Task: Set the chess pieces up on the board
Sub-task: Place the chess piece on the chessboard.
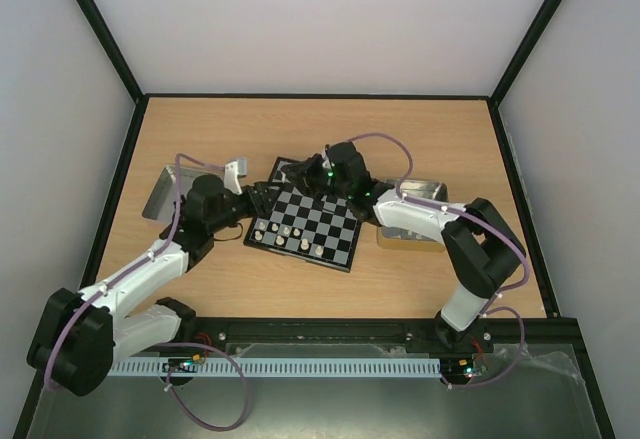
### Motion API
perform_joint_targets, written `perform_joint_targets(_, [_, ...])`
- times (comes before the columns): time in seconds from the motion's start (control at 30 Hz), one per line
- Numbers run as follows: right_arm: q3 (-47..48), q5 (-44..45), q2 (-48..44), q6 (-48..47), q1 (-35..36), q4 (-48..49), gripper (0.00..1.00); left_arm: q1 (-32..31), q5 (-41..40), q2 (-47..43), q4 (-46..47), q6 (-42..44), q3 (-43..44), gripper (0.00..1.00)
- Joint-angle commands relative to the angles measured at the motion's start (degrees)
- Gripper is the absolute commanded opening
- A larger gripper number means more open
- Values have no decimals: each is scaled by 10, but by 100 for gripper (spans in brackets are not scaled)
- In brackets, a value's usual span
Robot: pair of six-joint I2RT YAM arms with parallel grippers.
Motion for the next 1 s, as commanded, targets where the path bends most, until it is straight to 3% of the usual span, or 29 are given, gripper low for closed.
perform_joint_targets(0.0, [-41, -53, -25, 146, 1, 128, 9, -14, 29, -1, 97, -24, -17, 58])
perform_joint_targets(0.17, [-61, -59, -40, 188, 2, 159, 9, -17, 26, 7, 136, -43, -23, 38])
perform_joint_targets(0.27, [-64, -70, -43, 203, 2, 174, 9, -17, 21, 12, 143, -46, -24, 32])
perform_joint_targets(0.77, [-71, -95, -52, 219, 1, 192, 9, -17, 36, 9, 205, -53, -35, 33])
perform_joint_targets(0.97, [-76, -100, -58, 223, 4, 199, 9, -17, 24, 6, 215, -58, -34, 19])
